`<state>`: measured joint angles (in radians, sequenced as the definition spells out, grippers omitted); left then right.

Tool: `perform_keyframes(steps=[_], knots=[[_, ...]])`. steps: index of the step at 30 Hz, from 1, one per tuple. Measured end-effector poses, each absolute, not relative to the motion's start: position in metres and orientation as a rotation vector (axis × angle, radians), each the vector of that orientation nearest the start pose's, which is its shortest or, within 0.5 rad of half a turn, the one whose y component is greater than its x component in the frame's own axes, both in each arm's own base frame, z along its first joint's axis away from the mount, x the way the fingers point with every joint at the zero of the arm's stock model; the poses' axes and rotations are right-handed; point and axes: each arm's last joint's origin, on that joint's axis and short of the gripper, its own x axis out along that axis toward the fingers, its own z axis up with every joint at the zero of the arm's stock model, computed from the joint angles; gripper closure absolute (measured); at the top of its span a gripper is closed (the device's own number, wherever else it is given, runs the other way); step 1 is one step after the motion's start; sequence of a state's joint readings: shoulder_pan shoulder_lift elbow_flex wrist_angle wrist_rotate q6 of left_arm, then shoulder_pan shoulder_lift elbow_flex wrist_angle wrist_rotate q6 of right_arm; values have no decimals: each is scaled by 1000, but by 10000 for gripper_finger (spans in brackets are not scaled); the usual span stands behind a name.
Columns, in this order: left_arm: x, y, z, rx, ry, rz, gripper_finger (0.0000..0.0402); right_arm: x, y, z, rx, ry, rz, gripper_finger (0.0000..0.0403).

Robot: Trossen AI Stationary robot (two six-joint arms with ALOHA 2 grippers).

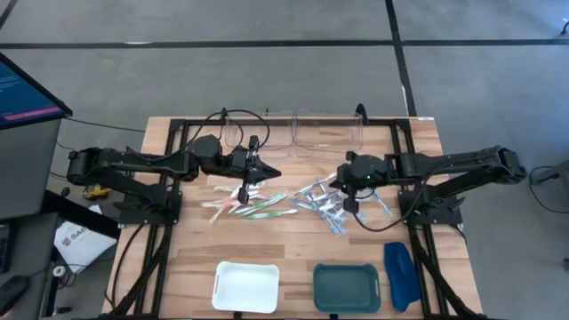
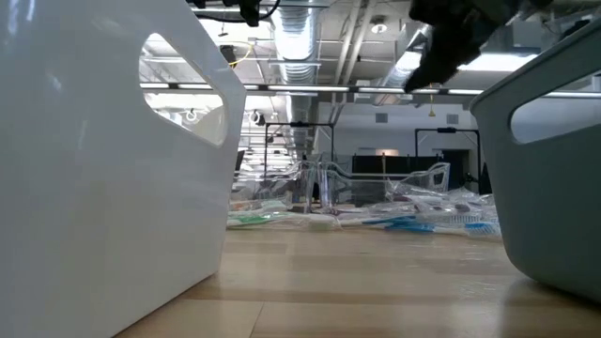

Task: Pick & Place Toothbrushes
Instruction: Put the purple toothbrush into the right transparent bin

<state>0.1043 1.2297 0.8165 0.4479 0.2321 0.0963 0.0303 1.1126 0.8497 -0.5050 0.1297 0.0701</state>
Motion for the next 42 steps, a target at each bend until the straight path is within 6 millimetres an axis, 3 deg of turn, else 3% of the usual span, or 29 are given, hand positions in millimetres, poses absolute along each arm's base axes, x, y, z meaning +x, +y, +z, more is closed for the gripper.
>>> perform_keyframes(steps=[10,15,24,30,37,42], knots=[[275,22,312,89,-36,-128,394,206,24,253,220,1003,-46,403],[277,22,309,87,-26,-127,394,202,33,250,233,1056,-46,395],[276,25,309,97,-27,-118,394,218,42,225,97,1163,-60,289],[274,32,308,94,4,-92,394,231,43,200,64,1281,-81,251],[271,36,310,89,0,-75,394,239,44,183,34,1347,-80,257],[271,36,310,88,2,-76,394,239,40,184,36,1344,-92,277]])
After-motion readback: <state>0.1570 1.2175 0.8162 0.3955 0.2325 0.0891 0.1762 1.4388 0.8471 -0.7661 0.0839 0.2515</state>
